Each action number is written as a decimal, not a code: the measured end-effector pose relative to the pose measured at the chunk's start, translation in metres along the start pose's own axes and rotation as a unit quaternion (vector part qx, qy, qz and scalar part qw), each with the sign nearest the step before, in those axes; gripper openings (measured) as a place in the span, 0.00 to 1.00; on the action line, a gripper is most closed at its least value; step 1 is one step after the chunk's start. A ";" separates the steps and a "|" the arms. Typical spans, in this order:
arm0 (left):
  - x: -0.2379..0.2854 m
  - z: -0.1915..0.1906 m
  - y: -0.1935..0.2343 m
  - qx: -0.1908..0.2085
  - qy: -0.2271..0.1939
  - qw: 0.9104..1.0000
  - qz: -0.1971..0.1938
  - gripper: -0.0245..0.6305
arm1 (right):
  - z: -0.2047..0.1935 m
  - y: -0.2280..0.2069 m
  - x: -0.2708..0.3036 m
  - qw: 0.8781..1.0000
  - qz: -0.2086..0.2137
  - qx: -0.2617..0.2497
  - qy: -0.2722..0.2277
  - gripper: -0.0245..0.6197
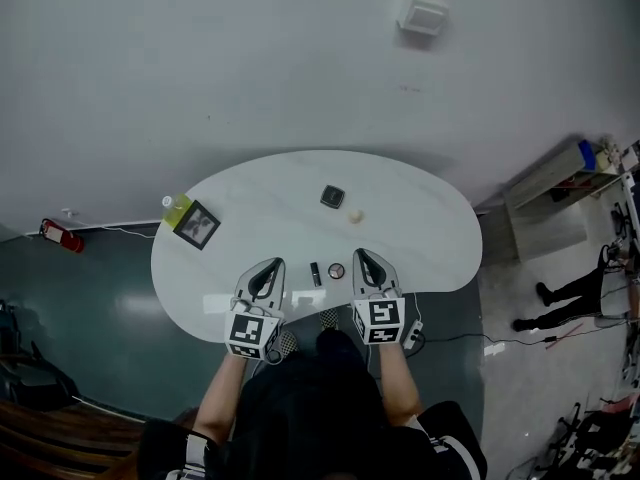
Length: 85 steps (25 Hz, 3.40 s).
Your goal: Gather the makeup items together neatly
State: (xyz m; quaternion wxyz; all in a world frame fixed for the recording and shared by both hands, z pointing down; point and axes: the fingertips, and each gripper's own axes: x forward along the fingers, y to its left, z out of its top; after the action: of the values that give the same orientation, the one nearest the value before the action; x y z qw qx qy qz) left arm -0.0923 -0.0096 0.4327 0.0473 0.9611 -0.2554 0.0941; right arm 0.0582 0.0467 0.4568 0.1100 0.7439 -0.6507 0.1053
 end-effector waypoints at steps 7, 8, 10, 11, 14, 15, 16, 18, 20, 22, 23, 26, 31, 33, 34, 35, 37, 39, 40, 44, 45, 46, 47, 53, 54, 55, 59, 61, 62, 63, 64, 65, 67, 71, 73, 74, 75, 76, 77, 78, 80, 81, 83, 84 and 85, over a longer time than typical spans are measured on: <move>-0.001 0.004 0.004 -0.002 -0.010 1.000 0.002 0.07 | 0.006 0.001 -0.003 1.000 0.000 -0.011 -0.007 0.08; 0.000 0.004 0.005 -0.002 -0.011 1.000 0.002 0.07 | 0.007 0.001 -0.002 1.000 0.000 -0.013 -0.007 0.08; 0.001 0.006 0.006 -0.004 -0.012 1.000 0.001 0.07 | 0.009 0.002 0.000 1.000 0.001 -0.016 -0.009 0.08; 0.002 0.007 0.007 -0.004 -0.010 1.000 0.001 0.07 | 0.011 0.002 0.001 1.000 0.001 -0.017 -0.010 0.08; 0.006 0.008 0.009 -0.002 -0.007 1.000 -0.001 0.07 | 0.015 0.001 0.005 1.000 0.001 -0.020 -0.011 0.08; 0.007 0.008 0.010 -0.004 -0.009 1.000 -0.004 0.07 | 0.016 0.002 0.005 1.000 0.001 -0.020 -0.011 0.08; 0.007 0.009 0.010 -0.006 -0.011 1.000 -0.007 0.07 | 0.017 0.002 0.005 1.000 0.001 -0.021 -0.010 0.08; 0.007 0.009 0.009 -0.011 -0.013 1.000 -0.014 0.07 | 0.017 0.003 0.004 1.000 -0.002 -0.021 -0.009 0.08; 0.007 0.010 0.009 -0.010 -0.014 1.000 -0.017 0.07 | 0.016 0.003 0.002 1.000 -0.007 -0.021 -0.007 0.08; 0.007 0.010 0.008 -0.006 -0.014 1.000 -0.021 0.07 | 0.015 0.003 -0.001 1.000 -0.014 -0.020 -0.005 0.08; 0.006 0.010 0.007 -0.004 -0.014 1.000 -0.025 0.07 | 0.013 0.002 -0.003 1.000 -0.017 -0.019 -0.003 0.08; 0.003 0.005 0.003 -0.003 -0.012 0.999 -0.037 0.07 | 0.008 0.002 -0.013 0.999 -0.031 -0.014 0.002 0.08; -0.005 0.003 -0.007 0.002 -0.011 0.998 -0.058 0.07 | -0.001 -0.001 -0.034 0.998 -0.057 -0.007 0.007 0.08; -0.005 0.003 -0.008 0.004 -0.014 0.998 -0.059 0.07 | -0.003 -0.005 -0.038 0.998 -0.065 -0.005 0.008 0.08; -0.005 0.004 -0.007 0.003 -0.016 0.998 -0.057 0.07 | -0.004 -0.007 -0.040 0.998 -0.068 -0.004 0.008 0.08; -0.004 0.005 -0.006 0.002 -0.018 0.998 -0.055 0.07 | -0.005 -0.010 -0.040 0.998 -0.070 -0.003 0.008 0.08; -0.001 0.008 -0.005 -0.001 -0.020 0.999 -0.050 0.07 | -0.004 -0.017 -0.040 0.997 -0.072 -0.003 0.007 0.08; 0.006 0.012 -0.005 -0.004 -0.020 0.999 -0.043 0.07 | -0.001 -0.028 -0.035 0.998 -0.068 -0.007 0.006 0.08; 0.011 0.013 -0.006 -0.005 -0.021 0.999 -0.038 0.07 | 0.002 -0.035 -0.031 0.998 -0.063 -0.010 0.006 0.08; 0.041 0.011 -0.006 -0.012 -0.013 1.000 -0.007 0.07 | 0.005 -0.063 0.003 0.999 -0.026 -0.019 0.009 0.08; 0.049 0.009 -0.005 -0.014 -0.008 1.000 0.004 0.07 | 0.005 -0.068 0.013 1.000 -0.011 -0.019 0.012 0.08; 0.055 0.007 -0.005 -0.018 -0.003 1.000 0.016 0.07 | 0.005 -0.072 0.023 1.000 0.005 -0.021 0.017 0.08; 0.061 0.006 -0.005 -0.022 0.000 0.999 0.028 0.07 | 0.006 -0.077 0.033 0.999 0.021 -0.025 0.021 0.08; 0.092 -0.004 0.005 -0.050 0.016 0.992 0.111 0.07 | 0.011 -0.099 0.094 0.993 0.108 -0.047 0.031 0.08; 0.095 -0.006 0.006 -0.054 0.020 0.991 0.123 0.07 | 0.010 -0.101 0.102 0.991 0.120 -0.050 0.034 0.08; 0.097 -0.009 0.007 -0.059 0.023 0.989 0.135 0.07 | 0.008 -0.103 0.109 0.989 0.131 -0.054 0.039 0.08; 0.099 -0.021 0.012 -0.082 0.036 0.979 0.185 0.07 | -0.001 -0.103 0.134 0.981 0.175 -0.067 0.055 0.08; 0.100 -0.025 0.014 -0.094 0.038 0.973 0.207 0.07 | -0.006 -0.101 0.146 0.976 0.196 -0.074 0.063 0.08; 0.100 -0.027 0.016 -0.098 0.039 0.971 0.216 0.07 | -0.007 -0.099 0.152 0.973 0.205 -0.077 0.067 0.08; 0.101 -0.029 0.017 -0.100 0.040 0.969 0.224 0.07 | -0.009 -0.097 0.159 0.971 0.214 -0.080 0.070 0.09; 0.102 -0.032 0.019 -0.102 0.043 0.967 0.231 0.07 | -0.012 -0.095 0.165 0.969 0.222 -0.083 0.074 0.08; 0.103 -0.035 0.021 -0.105 0.046 0.965 0.237 0.07 | -0.015 -0.094 0.171 0.966 0.229 -0.086 0.079 0.08; 0.106 -0.043 0.025 -0.113 0.052 0.961 0.247 0.07 | -0.024 -0.091 0.185 0.962 0.241 -0.093 0.090 0.09; 0.118 -0.060 0.035 -0.126 0.067 0.957 0.254 0.07 | -0.042 -0.089 0.211 0.956 0.254 -0.103 0.110 0.09; 0.126 -0.069 0.040 -0.132 0.074 0.955 0.255 0.07 | -0.051 -0.088 0.222 0.953 0.259 -0.103 0.119 0.09; 0.131 -0.074 0.043 -0.135 0.078 0.955 0.254 0.07 | -0.056 -0.089 0.228 0.952 0.261 -0.103 0.124 0.09; 0.136 -0.078 0.046 -0.137 0.082 0.954 0.252 0.07 | -0.061 -0.089 0.234 0.951 0.263 -0.103 0.130 0.09; 0.141 -0.083 0.048 -0.139 0.086 0.954 0.251 0.07 | -0.066 -0.090 0.239 0.949 0.264 -0.105 0.136 0.09; 0.145 -0.087 0.049 -0.141 0.090 0.954 0.249 0.07 | -0.072 -0.090 0.244 0.947 0.266 -0.107 0.142 0.09; 0.150 -0.092 0.050 -0.143 0.094 0.954 0.248 0.07 | -0.077 -0.090 0.248 0.946 0.268 -0.109 0.148 0.09; 0.158 -0.099 0.053 -0.151 0.100 0.952 0.247 0.07 | -0.088 -0.091 0.257 0.942 0.273 -0.111 0.160 0.09; 0.161 -0.102 0.054 -0.155 0.104 0.951 0.248 0.07 | -0.092 -0.090 0.261 0.940 0.275 -0.113 0.166 0.09; 0.165 -0.109 0.055 -0.162 0.110 0.949 0.248 0.07 | -0.099 -0.088 0.268 0.936 0.280 -0.119 0.175 0.09; 0.166 -0.113 0.054 -0.164 0.113 0.948 0.246 0.07 | -0.103 -0.087 0.272 0.934 0.282 -0.123 0.179 0.09; 0.167 -0.116 0.054 -0.167 0.115 0.948 0.246 0.07 | -0.106 -0.085 0.275 0.932 0.286 -0.127 0.182 0.09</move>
State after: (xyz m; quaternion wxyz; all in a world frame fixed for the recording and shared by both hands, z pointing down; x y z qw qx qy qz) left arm 0.0050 -0.1211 0.5829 0.2113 0.8295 -0.4887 0.1686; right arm 0.1769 -0.1705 0.6385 0.2853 0.4745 -0.8124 0.1827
